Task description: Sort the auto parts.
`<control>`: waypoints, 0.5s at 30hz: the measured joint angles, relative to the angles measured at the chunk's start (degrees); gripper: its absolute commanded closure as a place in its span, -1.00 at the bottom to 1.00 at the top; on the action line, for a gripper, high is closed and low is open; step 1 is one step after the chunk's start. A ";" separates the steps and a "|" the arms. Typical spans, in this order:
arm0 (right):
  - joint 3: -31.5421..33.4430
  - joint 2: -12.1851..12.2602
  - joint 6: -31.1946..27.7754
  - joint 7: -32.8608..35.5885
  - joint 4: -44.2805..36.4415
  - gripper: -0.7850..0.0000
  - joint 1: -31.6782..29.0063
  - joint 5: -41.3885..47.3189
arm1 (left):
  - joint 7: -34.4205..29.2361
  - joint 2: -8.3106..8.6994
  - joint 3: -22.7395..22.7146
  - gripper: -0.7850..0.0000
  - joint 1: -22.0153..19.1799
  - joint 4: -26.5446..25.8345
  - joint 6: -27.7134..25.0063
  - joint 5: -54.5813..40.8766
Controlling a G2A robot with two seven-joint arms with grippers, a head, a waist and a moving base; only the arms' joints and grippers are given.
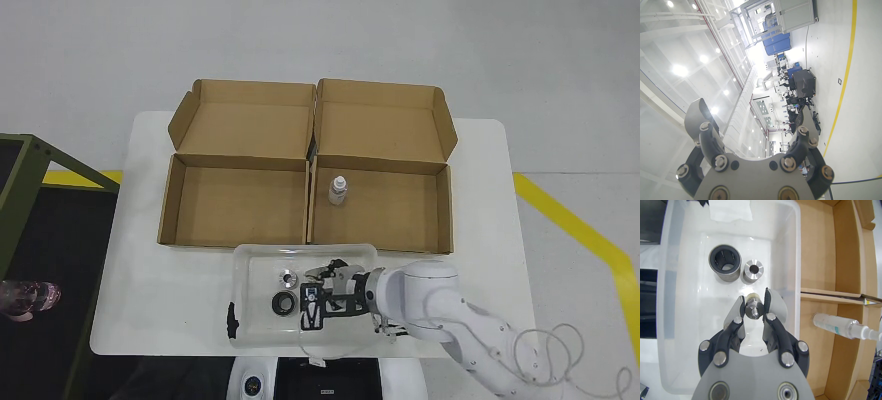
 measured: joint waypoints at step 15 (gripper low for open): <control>7.48 0.76 3.58 -22.46 -0.27 1.00 -3.43 0.65 | 0.00 0.00 0.00 -1.00 0.00 0.00 0.00 0.00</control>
